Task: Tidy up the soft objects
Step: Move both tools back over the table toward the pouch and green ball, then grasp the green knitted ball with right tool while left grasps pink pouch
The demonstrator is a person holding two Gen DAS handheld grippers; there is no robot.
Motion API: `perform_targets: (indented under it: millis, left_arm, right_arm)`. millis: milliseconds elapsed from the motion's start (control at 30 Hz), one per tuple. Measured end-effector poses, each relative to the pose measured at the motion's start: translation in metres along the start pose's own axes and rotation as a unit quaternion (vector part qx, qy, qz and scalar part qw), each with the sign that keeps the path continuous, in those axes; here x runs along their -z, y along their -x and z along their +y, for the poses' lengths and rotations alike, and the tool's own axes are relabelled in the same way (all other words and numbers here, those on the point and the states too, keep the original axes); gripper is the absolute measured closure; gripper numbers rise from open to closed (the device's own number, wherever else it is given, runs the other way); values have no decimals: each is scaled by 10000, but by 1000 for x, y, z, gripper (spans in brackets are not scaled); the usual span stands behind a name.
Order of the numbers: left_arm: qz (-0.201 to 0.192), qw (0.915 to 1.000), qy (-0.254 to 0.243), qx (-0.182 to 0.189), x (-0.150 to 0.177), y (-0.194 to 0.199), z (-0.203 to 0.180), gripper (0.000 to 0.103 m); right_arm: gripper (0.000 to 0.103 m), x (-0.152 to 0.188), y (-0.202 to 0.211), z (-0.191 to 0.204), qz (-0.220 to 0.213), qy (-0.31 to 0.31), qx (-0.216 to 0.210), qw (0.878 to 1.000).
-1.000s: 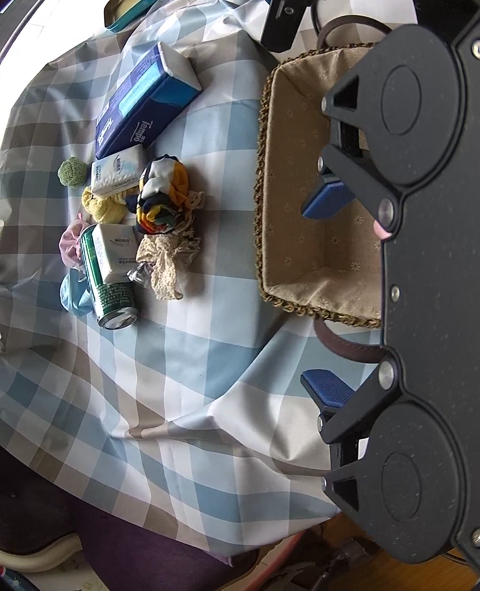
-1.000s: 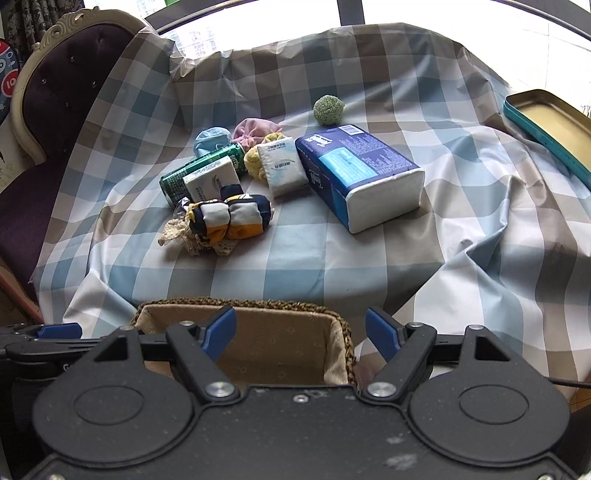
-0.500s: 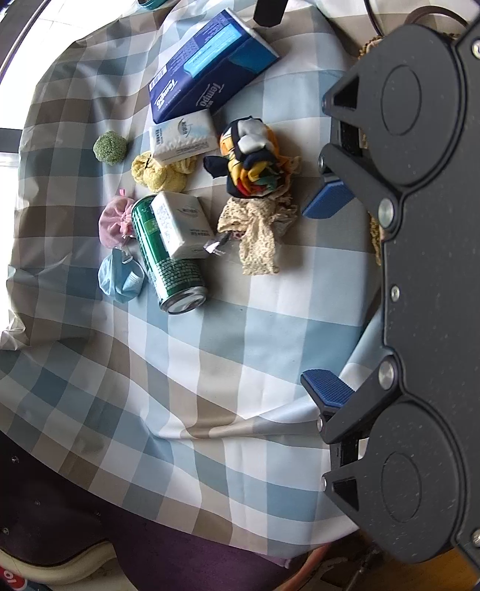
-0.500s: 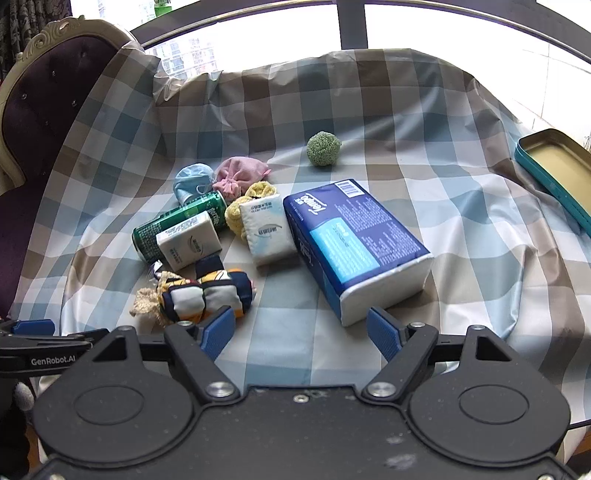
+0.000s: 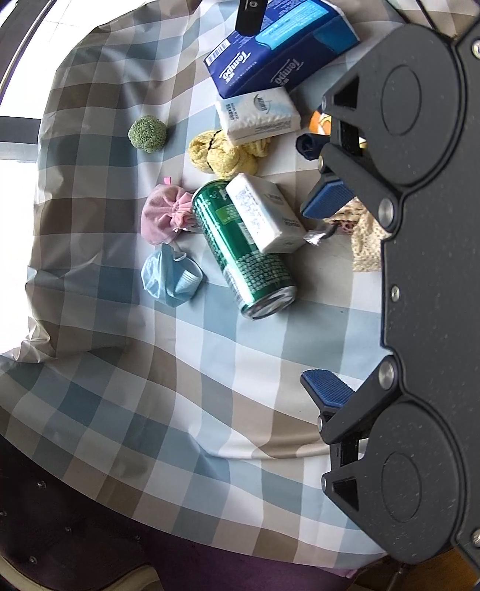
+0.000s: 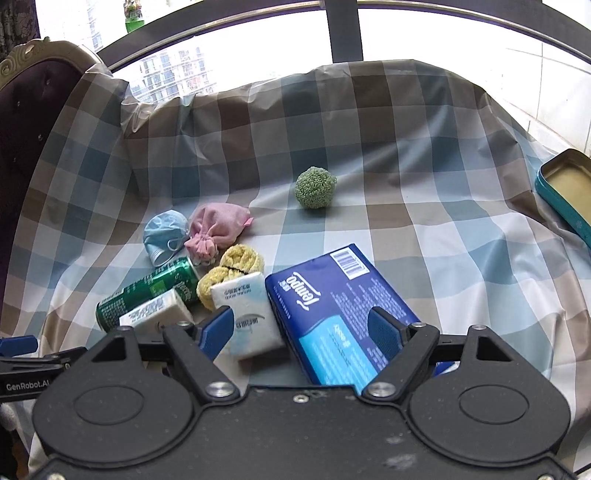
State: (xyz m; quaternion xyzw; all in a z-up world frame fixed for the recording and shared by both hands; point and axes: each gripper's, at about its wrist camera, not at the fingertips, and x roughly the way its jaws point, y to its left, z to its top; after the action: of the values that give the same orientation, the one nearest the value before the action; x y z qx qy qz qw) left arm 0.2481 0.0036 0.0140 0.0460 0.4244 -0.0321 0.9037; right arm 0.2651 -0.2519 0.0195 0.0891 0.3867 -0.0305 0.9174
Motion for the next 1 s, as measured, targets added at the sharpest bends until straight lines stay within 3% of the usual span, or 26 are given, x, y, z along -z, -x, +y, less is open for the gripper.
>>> perform_targets:
  millis: [300,700,1000]
  left_arm:
    - [-206,9997,-144,41,-52,-26,-6,15]
    - [-159,9997,-134,159,-95,-70,-15,15]
    - [-82,9997,-50,243,-111,-96,-22,15]
  right_arm:
    - [22,-56,-63,-11,-41,-382,90,9992]
    - [21,-121,-164,-11,-131,-754,287,9967]
    - [21,-137,-236,-13,-292,-1140,419,9922]
